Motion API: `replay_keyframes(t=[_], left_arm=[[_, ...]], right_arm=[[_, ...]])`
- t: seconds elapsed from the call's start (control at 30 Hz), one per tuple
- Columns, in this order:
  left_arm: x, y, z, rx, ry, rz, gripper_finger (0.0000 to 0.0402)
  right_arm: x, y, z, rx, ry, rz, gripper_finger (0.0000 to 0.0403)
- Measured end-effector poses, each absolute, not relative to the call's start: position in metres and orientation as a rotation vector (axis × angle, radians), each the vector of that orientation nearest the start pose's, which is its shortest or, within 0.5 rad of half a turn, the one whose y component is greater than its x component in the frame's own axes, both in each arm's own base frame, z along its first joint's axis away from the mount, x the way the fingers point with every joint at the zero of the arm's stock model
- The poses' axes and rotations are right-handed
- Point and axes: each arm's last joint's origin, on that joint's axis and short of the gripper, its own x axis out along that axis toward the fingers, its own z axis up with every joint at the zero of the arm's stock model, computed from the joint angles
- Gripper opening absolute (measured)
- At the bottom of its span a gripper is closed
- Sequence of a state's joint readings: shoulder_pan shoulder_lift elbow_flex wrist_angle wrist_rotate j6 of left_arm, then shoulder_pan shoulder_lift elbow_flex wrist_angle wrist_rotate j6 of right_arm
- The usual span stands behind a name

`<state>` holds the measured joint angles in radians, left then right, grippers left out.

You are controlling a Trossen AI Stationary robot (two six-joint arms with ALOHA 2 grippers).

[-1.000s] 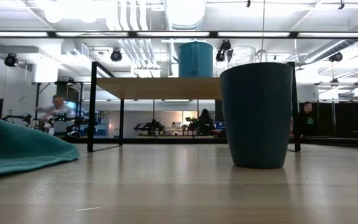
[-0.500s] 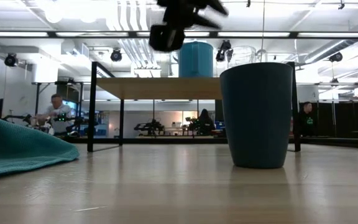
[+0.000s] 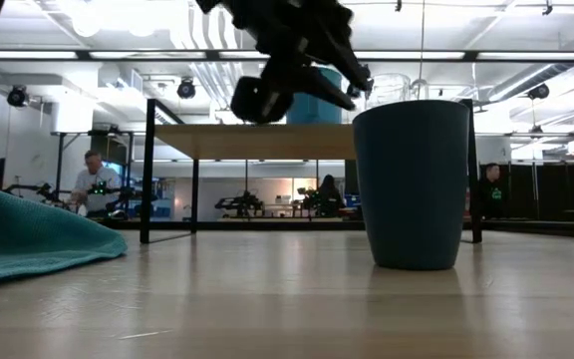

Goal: Stack small to large cups/mugs on shelf
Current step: Put the blue cup on the shelf

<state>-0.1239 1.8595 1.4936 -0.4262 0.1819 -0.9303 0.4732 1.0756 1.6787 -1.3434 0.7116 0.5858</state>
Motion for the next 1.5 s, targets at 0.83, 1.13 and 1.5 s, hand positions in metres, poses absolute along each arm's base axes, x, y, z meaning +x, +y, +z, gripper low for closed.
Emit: replay_keyframes(t=[0.83, 1.13, 1.5], left_arm=[[0.432, -0.065, 0.257, -0.863, 0.873, -0.021, 0.0075], [0.433, -0.065, 0.258, -0.828, 0.858, -0.046, 0.0075], [0.427, -0.053, 0.252, -0.906, 0.990, -0.060, 0.0075]], right_arm=[[0.116, 0.038, 0.466, 0.110, 0.516, -0.373, 0.0079], [0.116, 0.038, 0.466, 0.110, 0.516, -0.372, 0.0075], [0.116, 0.038, 0.466, 0.117, 0.516, -0.373, 0.0074]])
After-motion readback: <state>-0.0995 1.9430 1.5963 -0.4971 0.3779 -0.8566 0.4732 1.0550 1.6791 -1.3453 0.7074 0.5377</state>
